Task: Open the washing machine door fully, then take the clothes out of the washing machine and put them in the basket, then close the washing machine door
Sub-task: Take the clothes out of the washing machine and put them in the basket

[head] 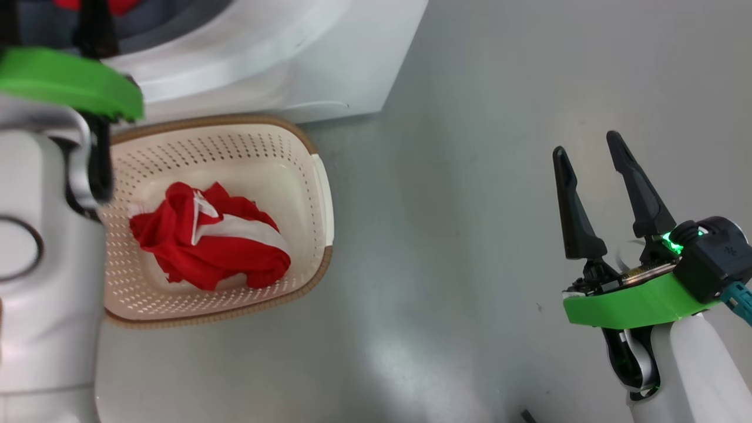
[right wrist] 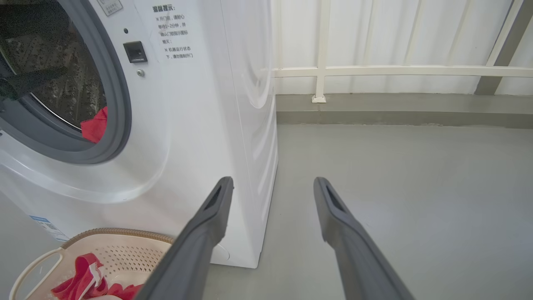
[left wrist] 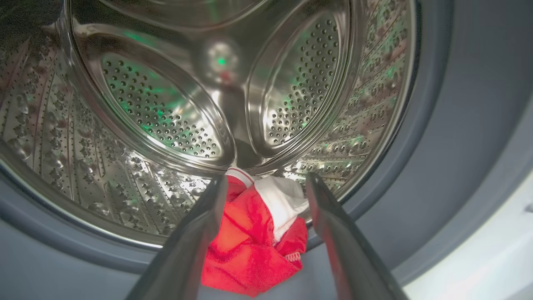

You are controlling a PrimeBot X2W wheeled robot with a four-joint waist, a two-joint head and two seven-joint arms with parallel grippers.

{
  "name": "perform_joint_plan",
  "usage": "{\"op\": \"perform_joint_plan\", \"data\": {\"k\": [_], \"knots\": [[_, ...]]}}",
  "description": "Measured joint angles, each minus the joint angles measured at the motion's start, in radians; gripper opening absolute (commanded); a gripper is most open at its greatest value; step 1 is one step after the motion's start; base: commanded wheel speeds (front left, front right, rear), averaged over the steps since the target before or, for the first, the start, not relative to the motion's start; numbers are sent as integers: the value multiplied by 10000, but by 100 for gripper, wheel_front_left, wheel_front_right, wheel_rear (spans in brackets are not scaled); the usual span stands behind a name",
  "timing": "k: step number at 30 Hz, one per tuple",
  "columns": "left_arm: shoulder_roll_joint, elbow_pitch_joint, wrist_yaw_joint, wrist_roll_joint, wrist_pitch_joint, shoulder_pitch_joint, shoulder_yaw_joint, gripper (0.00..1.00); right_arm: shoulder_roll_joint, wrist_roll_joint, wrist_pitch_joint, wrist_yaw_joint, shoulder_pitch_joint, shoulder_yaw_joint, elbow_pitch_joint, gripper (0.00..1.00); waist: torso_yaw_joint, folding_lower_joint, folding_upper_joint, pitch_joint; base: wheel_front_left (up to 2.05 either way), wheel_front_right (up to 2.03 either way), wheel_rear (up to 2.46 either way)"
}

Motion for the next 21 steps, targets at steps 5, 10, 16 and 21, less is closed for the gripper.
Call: {"op": "perform_joint_plan", "data": {"k": [5, 10, 16, 21], "knots": [[163, 1319, -90, 12, -13, -1225, 8, 100, 0, 0, 2, 0, -163, 25, -59, 100, -151, 0, 0, 422, 0, 0, 0], [374, 2543, -238, 27, 4, -2306, -4, 100, 0, -13, 2, 0, -272, 86, -63, 100, -324, 0, 0, 795, 0, 0, 0], [646, 3824, -242, 148, 272, -3264, -127, 100, 2, -13, 2, 0, -416, 374, -73, 100, -607, 0, 0, 1031, 0, 0, 0], [826, 5112, -123, 203, 1175, -3887, -280, 100, -2, 8, 2, 0, -416, 637, 13, 100, -847, 0, 0, 1077, 0, 0, 0]]}}
